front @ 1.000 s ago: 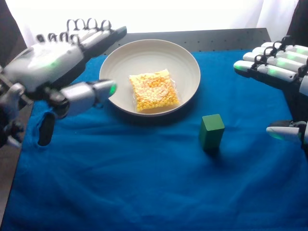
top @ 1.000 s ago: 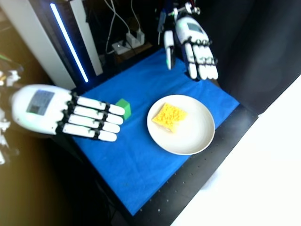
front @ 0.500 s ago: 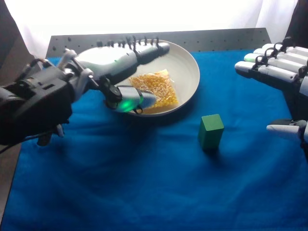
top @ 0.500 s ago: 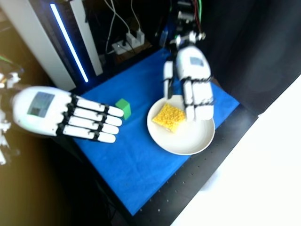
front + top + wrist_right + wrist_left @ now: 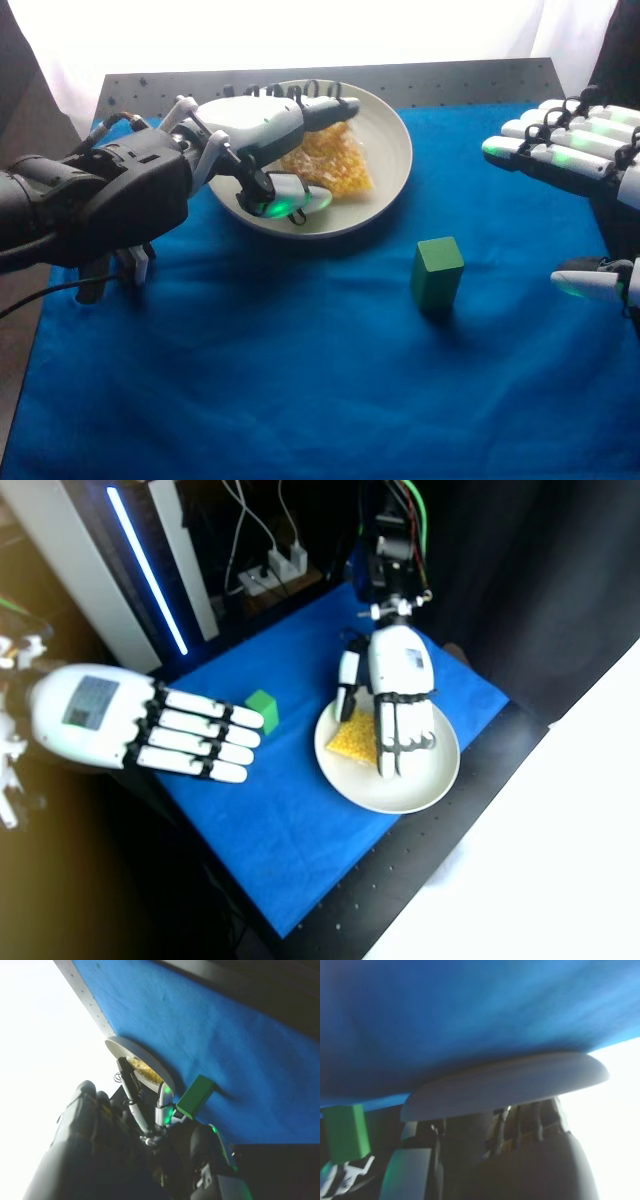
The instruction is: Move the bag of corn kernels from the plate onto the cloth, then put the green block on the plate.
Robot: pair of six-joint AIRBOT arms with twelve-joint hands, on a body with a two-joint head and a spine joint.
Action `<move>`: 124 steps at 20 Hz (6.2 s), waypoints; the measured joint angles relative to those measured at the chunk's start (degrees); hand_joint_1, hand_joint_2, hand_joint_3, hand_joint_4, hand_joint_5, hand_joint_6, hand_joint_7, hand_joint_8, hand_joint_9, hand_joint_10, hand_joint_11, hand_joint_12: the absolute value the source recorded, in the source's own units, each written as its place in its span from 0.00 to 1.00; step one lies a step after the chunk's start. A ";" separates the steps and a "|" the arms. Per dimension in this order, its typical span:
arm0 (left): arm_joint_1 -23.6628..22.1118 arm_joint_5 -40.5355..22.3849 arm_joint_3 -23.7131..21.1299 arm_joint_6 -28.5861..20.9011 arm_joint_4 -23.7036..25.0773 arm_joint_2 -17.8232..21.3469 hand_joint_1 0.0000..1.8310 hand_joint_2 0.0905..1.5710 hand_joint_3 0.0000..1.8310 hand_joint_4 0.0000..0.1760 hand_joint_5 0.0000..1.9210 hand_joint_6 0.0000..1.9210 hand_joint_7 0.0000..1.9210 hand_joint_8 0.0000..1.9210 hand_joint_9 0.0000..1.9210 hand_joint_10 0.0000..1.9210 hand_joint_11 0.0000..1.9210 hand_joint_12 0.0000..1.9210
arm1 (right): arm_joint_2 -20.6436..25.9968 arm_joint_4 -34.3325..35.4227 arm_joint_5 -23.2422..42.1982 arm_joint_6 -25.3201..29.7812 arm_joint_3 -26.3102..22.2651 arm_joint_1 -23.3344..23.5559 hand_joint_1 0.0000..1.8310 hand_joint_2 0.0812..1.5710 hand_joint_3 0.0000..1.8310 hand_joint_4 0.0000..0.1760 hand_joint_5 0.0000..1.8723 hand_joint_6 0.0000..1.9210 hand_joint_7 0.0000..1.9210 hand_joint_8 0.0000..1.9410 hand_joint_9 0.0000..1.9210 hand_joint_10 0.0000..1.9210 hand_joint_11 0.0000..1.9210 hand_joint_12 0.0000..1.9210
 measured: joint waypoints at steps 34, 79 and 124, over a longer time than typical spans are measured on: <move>22.86 -31.65 -33.11 -15.58 14.32 25.29 0.22 0.75 0.00 0.74 0.00 0.00 0.00 0.00 0.00 0.01 0.00 0.16 | 0.00 2.38 0.13 0.24 -0.52 -0.66 0.27 0.83 0.00 0.00 0.00 0.00 0.00 0.00 0.00 0.00 0.00 0.00; 32.92 -55.63 -34.62 -11.52 -8.39 27.12 0.20 0.80 0.00 0.67 0.02 0.00 0.00 0.00 0.00 0.00 0.00 0.11 | -25.83 -40.57 -16.28 38.01 26.29 27.91 0.66 0.79 0.00 0.00 0.34 0.66 0.43 0.76 0.46 0.78 0.42 0.95; 33.75 -60.13 -37.68 -10.49 -6.25 34.91 0.18 0.83 0.00 0.63 0.00 0.00 0.00 0.00 0.00 0.00 0.00 0.00 | 5.60 -8.63 2.60 9.18 -1.16 7.89 0.14 0.77 0.01 0.42 0.00 0.00 0.00 0.00 0.00 0.00 0.00 0.00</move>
